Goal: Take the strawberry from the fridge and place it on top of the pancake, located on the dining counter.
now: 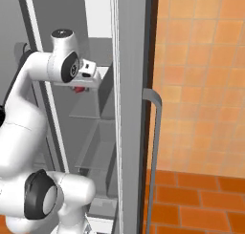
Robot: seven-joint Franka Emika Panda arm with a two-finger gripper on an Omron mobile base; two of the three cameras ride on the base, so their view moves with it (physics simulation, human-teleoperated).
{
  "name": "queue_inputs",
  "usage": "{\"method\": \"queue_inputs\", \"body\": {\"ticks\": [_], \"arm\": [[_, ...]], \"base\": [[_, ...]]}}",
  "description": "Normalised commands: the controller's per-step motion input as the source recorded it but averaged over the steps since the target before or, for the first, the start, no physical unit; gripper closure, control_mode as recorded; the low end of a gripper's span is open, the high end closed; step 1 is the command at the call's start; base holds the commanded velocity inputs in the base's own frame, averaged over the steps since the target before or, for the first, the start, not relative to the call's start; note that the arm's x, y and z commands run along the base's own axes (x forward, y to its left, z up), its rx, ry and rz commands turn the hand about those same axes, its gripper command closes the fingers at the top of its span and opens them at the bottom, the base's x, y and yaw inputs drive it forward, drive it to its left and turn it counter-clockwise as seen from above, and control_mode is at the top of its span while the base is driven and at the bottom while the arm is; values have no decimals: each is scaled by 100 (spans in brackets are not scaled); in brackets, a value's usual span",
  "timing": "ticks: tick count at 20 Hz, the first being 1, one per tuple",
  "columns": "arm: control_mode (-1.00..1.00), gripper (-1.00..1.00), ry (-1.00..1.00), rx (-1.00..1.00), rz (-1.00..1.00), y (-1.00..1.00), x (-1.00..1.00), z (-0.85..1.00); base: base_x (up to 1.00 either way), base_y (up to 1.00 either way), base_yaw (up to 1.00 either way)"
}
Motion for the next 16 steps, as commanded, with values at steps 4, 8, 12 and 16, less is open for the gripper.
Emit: {"method": "queue_inputs", "body": {"ticks": [4,8,12,16], "arm": [[-100,100,28,0,10,5,-100,-76],[-100,100,24,0,9,0,-100,-79],[-100,100,19,0,4,7,-100,-52],[-100,100,5,-2,1,1,-100,-24]], "base": [[0,0,0],[0,0,0],[0,0,0],[0,0,0]]}}
